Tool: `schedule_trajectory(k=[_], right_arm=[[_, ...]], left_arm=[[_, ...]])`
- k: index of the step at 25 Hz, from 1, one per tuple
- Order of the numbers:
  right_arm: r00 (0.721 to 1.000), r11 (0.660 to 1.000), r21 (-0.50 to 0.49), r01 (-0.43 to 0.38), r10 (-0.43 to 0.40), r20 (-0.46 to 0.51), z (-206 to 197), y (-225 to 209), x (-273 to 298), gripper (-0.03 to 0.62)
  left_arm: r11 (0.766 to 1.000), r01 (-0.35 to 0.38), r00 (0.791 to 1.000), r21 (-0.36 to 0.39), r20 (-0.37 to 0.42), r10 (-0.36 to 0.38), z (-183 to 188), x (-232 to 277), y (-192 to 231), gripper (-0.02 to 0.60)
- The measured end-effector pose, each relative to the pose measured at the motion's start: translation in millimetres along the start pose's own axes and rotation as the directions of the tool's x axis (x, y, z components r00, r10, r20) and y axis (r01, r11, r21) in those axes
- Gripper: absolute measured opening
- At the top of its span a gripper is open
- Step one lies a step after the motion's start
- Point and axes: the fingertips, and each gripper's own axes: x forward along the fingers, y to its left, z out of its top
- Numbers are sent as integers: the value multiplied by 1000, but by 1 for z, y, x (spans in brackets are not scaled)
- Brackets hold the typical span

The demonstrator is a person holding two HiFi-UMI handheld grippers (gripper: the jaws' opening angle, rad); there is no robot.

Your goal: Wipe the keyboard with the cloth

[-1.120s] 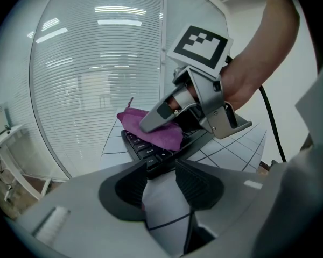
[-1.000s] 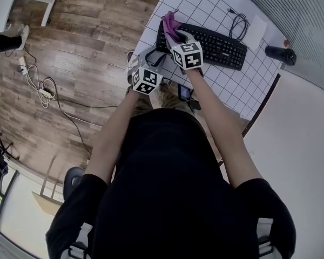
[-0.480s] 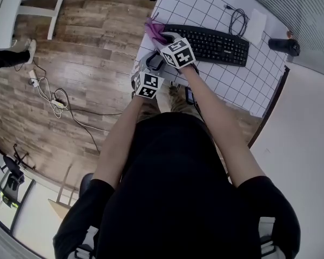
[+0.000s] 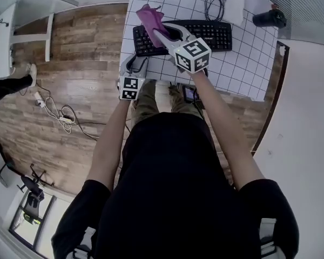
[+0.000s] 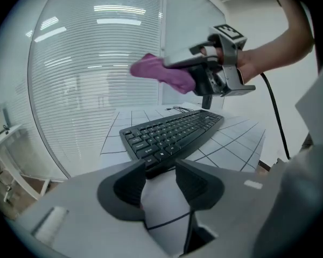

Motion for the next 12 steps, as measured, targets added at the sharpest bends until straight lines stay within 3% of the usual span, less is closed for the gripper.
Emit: schedule_trajectory(k=[5, 9, 12], right_arm=[[974, 972, -72, 226, -227, -6, -19, -97, -117, 101], [904, 903, -102, 416, -424, -63, -56, -172, -211, 101], [848, 854, -124, 506, -519, -111, -85, -208, -261, 101]], left_arm=[[1000, -14, 1000, 12, -4, 15, 0, 0, 0, 158], [1000, -25, 1000, 19, -4, 25, 0, -1, 0, 163], [999, -43, 999, 32, -3, 43, -1, 0, 1, 161]])
